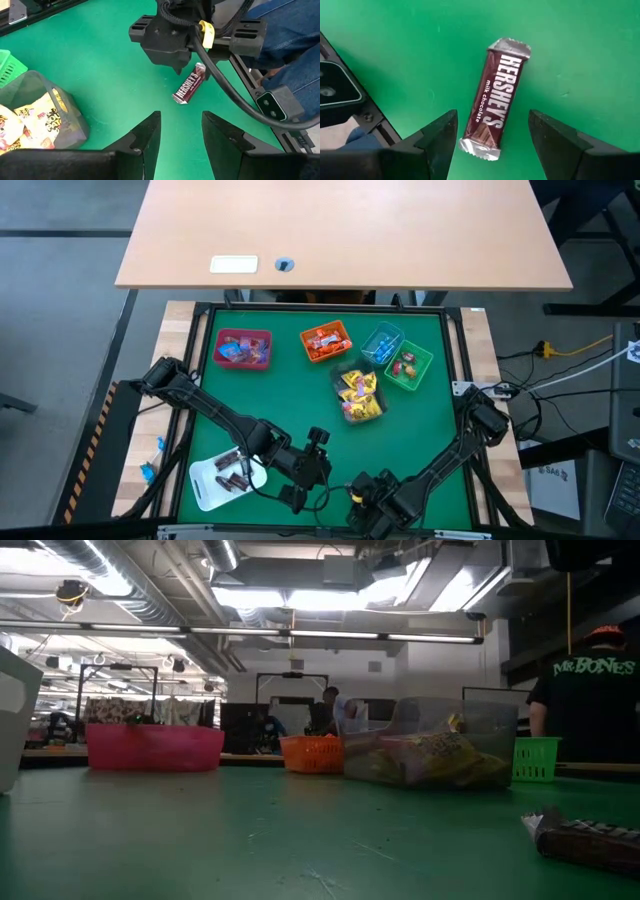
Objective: Sort candy
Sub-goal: Put the brown chocolate into the white bin
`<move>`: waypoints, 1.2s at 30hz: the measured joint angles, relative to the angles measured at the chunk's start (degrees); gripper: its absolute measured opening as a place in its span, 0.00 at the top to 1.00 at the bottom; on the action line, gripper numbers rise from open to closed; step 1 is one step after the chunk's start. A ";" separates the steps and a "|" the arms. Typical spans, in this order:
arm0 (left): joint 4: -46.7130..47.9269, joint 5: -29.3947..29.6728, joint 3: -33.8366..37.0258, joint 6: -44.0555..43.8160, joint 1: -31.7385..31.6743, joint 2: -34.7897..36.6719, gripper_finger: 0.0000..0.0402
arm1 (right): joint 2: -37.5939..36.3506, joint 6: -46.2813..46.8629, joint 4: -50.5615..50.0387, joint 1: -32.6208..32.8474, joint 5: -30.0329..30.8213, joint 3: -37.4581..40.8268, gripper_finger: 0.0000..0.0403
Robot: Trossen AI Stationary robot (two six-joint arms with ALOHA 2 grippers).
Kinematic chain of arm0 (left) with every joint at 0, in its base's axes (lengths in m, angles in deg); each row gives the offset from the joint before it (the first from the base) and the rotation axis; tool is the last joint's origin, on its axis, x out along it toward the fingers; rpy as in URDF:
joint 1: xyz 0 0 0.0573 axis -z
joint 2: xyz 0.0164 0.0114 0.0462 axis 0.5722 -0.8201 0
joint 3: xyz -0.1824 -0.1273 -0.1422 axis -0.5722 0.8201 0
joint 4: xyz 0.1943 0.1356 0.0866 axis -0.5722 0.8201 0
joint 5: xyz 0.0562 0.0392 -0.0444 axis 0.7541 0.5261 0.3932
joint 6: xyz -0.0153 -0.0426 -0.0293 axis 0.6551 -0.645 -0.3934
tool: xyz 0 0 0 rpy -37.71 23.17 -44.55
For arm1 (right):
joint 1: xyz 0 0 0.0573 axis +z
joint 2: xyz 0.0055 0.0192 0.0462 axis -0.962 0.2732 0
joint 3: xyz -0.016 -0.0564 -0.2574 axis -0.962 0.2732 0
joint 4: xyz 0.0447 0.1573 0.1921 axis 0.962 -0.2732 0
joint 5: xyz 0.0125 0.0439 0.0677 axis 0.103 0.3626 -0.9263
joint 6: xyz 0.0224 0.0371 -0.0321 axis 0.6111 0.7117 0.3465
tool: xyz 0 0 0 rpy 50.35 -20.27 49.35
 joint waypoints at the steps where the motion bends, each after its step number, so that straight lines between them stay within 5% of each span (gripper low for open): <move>1: 0.00 0.00 0.00 0.00 0.00 0.00 0.67 | 0.00 -0.11 -0.04 0.00 0.14 0.00 0.40; 27: 5.64 0.02 0.07 1.08 0.37 1.68 0.67 | 0.35 -7.52 3.44 0.00 -0.54 0.09 0.40; 36: 5.16 0.02 0.07 1.05 0.09 1.68 0.67 | 0.35 -7.88 3.22 -0.02 5.04 0.09 0.40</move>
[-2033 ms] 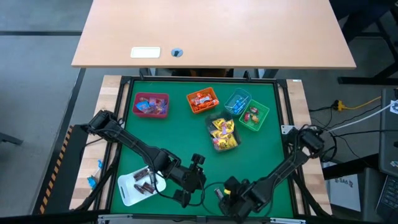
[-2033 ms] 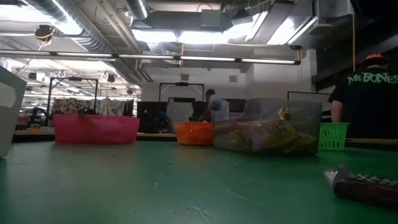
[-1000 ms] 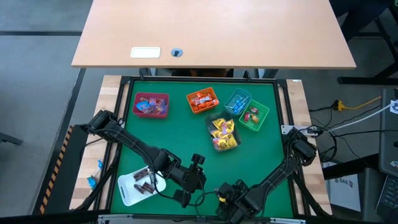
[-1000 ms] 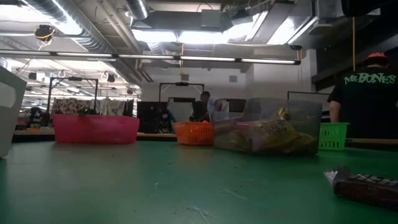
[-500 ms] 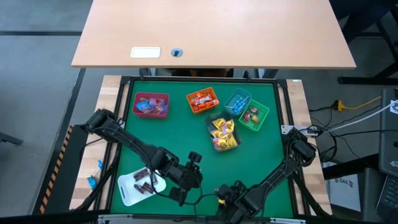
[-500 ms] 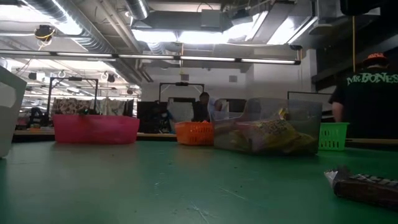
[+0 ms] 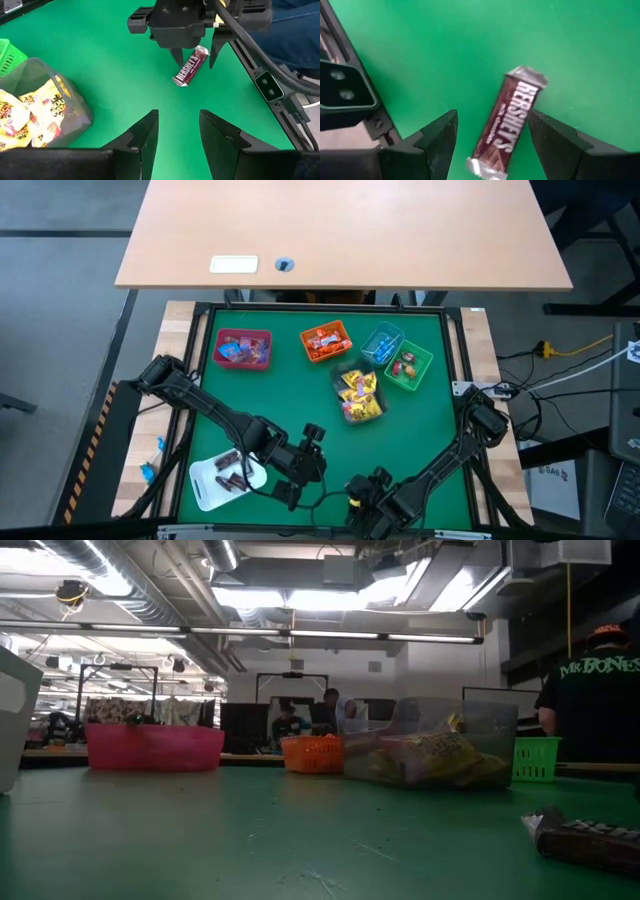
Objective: Sort candy
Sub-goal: Put the brown chocolate into the white bin
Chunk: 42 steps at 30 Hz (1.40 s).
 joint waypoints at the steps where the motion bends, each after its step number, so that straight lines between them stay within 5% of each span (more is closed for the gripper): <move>1: -0.12 0.00 0.00 0.00 0.00 0.01 0.67 | 0.00 0.02 -0.47 0.00 0.47 0.00 0.40; 30: -2.71 0.00 -0.02 -3.17 0.00 0.09 0.67 | 2.21 -4.25 -3.98 -0.30 -4.52 -0.13 0.40; 42: -2.58 0.00 -0.02 -3.08 0.00 0.09 0.67 | 2.45 -4.12 -5.21 0.02 -4.96 -0.11 0.69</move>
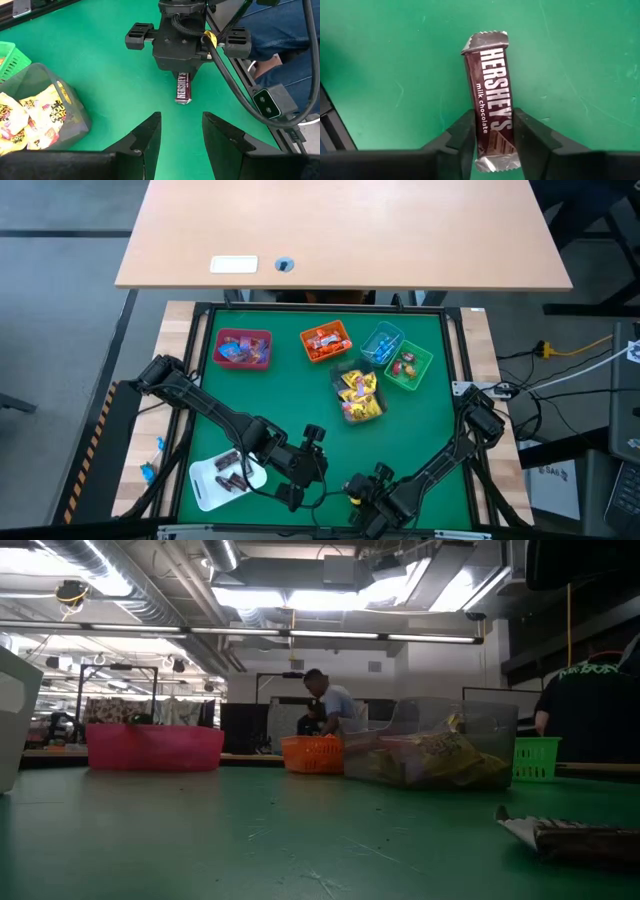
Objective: Sort candy
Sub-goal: Put the brown chocolate into the white bin
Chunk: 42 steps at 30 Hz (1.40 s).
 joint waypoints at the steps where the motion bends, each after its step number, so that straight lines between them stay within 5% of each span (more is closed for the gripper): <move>1: 0.00 0.00 0.00 0.00 0.00 0.00 0.67 | 0.00 0.02 -0.06 0.00 -0.02 0.00 0.71; 7: 0.00 0.00 0.00 0.02 0.00 0.00 0.67 | 0.00 0.11 -0.90 0.00 -0.24 -0.04 0.79; 24: 2.15 -0.48 -0.07 0.49 0.87 5.21 0.67 | -0.26 -1.69 -1.39 0.00 2.27 0.09 0.76; 37: 8.96 -0.46 -0.07 0.95 1.07 11.13 0.67 | -0.87 -14.86 -1.25 -3.79 1.15 0.13 0.75; 42: 9.34 -0.44 -0.07 0.04 1.07 12.46 0.67 | -1.98 -16.56 -1.52 -4.54 5.11 0.35 0.75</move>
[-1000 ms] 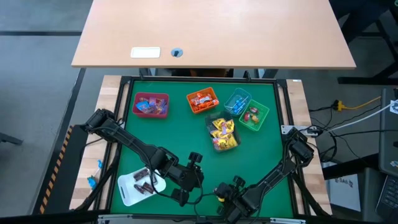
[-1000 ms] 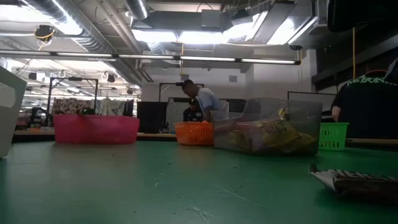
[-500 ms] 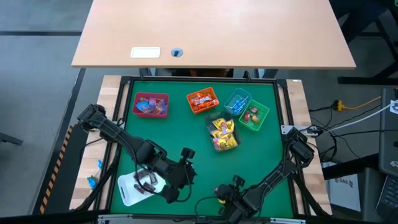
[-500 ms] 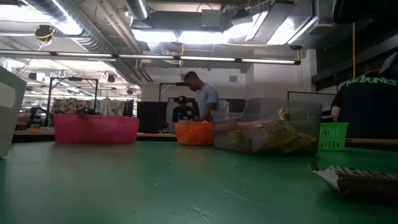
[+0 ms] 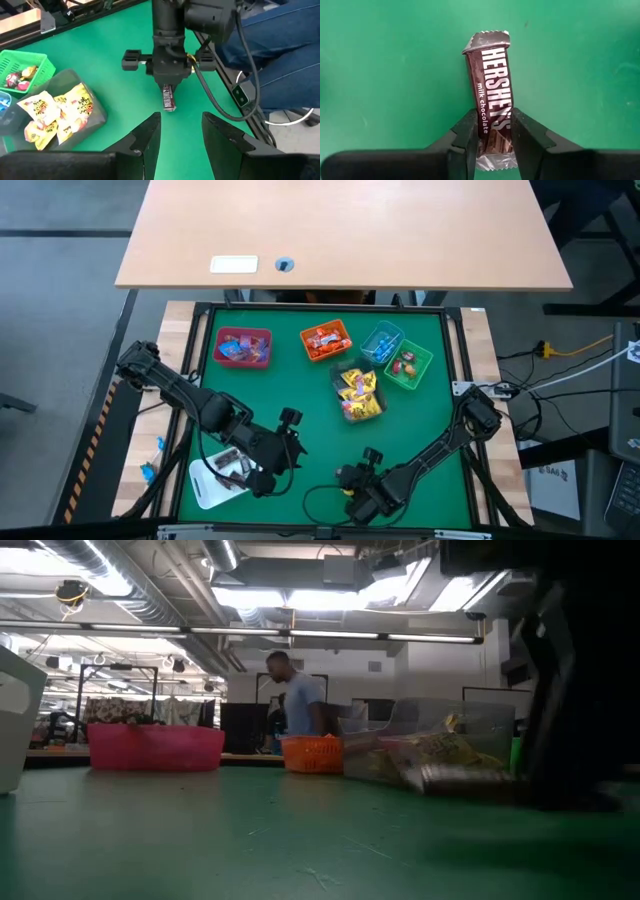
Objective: Sort candy
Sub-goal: Put the brown chocolate into the white bin
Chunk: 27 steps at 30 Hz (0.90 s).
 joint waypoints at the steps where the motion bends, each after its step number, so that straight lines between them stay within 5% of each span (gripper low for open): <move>1: 0.02 0.00 0.00 0.00 0.02 0.04 0.67 | -0.36 0.03 0.03 -0.21 0.53 -0.02 0.75; 13: 7.89 -0.23 0.00 -1.37 0.38 2.84 0.67 | -0.54 -9.28 4.83 -6.30 1.08 -0.13 0.75; 27: 13.75 1.66 0.00 -5.96 3.45 14.33 0.67 | -0.54 -32.53 44.68 -17.77 -10.07 -0.22 0.75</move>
